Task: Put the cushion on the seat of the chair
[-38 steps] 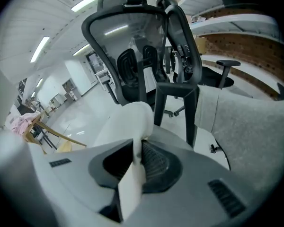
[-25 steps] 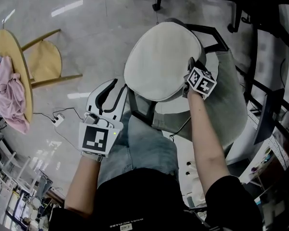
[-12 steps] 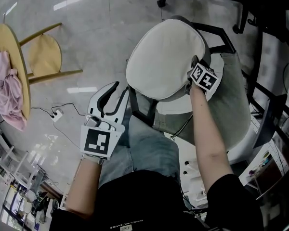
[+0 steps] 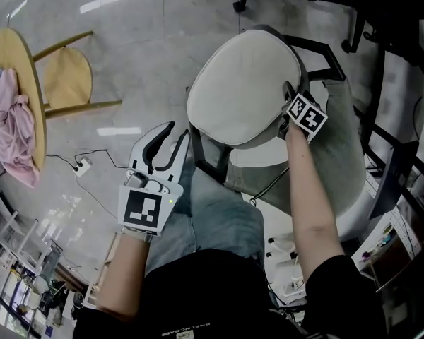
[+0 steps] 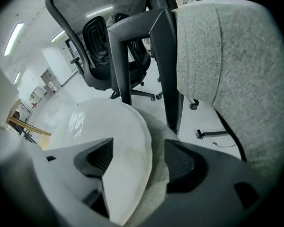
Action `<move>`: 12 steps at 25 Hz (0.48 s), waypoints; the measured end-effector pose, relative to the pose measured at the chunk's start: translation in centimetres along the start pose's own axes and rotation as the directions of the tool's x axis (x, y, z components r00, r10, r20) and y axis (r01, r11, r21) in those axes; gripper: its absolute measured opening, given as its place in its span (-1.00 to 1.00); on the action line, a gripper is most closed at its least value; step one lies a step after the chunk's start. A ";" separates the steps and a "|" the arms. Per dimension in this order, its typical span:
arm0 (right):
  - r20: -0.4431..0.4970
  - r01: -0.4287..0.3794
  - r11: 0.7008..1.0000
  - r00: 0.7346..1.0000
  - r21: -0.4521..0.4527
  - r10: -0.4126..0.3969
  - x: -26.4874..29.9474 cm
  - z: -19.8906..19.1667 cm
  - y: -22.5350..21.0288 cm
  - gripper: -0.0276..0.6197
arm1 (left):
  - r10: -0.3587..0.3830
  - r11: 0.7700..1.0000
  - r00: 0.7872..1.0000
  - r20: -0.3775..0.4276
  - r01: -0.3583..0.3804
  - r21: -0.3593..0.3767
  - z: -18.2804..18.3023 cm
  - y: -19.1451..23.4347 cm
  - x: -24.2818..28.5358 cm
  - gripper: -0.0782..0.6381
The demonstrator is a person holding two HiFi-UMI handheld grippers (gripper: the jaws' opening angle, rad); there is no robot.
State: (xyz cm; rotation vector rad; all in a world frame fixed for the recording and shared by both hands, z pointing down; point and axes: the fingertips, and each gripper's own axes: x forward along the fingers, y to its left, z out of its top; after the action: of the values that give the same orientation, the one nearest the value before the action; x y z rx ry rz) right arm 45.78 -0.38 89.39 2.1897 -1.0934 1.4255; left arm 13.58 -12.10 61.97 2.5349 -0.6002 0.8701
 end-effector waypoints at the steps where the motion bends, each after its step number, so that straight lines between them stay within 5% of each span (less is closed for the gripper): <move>1: 0.006 0.002 1.000 1.000 -0.003 -0.002 -0.3 0.3 0.0 0.09 | 0.004 1.000 1.000 0.005 -0.004 0.004 0.2 0.2 -0.2 -0.49; 7: 0.048 -0.049 0.998 0.998 -0.039 0.051 -2.9 2.5 2.9 0.08 | 0.036 0.999 0.998 0.041 -0.036 0.002 1.3 1.3 -2.3 -0.49; 12: 0.093 -0.103 0.983 0.989 -0.150 0.118 -6.1 5.5 7.8 -0.44 | 0.081 0.997 0.993 0.086 -0.079 -0.024 2.7 2.2 -5.1 -0.49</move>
State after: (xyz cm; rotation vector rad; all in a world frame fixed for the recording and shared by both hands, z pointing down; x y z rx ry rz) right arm 42.23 -6.29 80.37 2.1481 -1.3288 1.2469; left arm 10.07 -13.87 57.21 2.5556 -0.7391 0.7801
